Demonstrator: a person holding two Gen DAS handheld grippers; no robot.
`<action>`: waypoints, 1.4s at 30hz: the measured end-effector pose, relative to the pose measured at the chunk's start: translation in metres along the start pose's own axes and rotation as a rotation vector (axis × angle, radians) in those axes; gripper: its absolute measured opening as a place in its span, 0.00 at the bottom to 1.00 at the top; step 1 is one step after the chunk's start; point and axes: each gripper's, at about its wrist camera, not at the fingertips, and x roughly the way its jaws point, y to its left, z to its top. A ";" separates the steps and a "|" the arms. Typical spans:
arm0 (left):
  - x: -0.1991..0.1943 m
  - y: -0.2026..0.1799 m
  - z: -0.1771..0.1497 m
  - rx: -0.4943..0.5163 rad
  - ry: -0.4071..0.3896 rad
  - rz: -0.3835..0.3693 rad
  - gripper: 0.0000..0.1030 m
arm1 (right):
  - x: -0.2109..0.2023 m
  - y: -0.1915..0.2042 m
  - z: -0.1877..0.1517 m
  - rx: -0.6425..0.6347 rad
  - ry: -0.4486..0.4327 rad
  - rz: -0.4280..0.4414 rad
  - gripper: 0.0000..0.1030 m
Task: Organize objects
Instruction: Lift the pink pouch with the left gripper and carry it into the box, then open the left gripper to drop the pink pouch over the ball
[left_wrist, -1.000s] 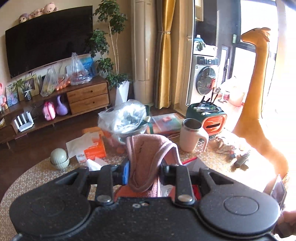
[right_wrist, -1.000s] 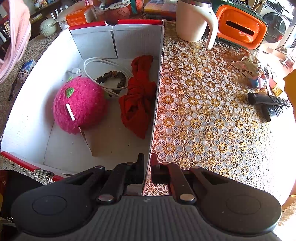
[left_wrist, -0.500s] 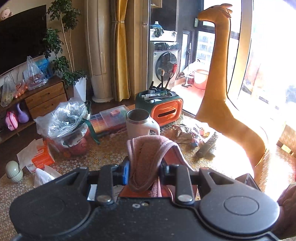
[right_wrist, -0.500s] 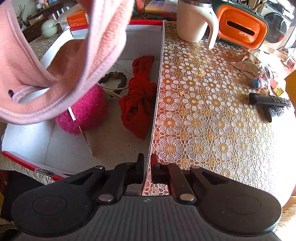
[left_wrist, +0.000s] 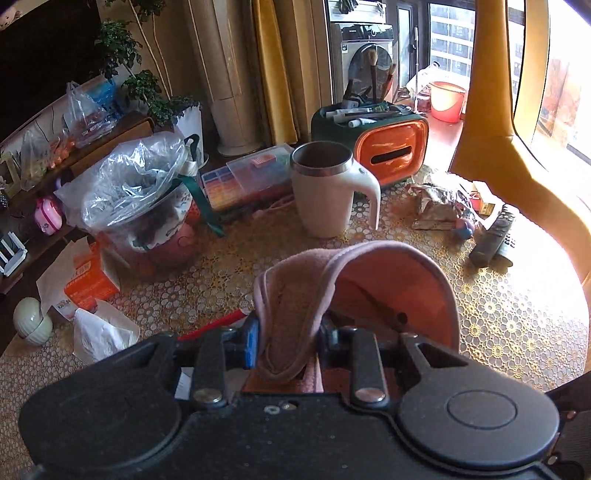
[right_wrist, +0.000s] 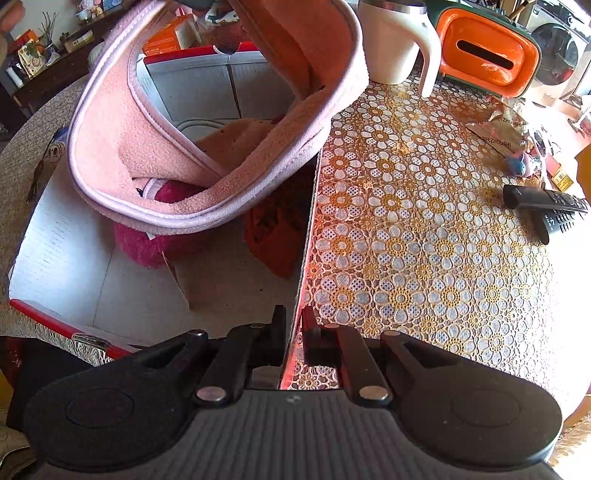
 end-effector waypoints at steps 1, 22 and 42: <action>0.006 0.000 -0.003 0.006 0.015 0.010 0.27 | 0.000 0.000 0.000 0.000 0.000 0.001 0.08; 0.082 0.005 -0.046 0.021 0.254 0.055 0.34 | 0.001 0.000 0.000 0.003 -0.001 0.002 0.08; 0.065 0.009 -0.049 -0.011 0.205 0.029 0.73 | 0.000 -0.002 -0.002 0.004 0.000 0.000 0.08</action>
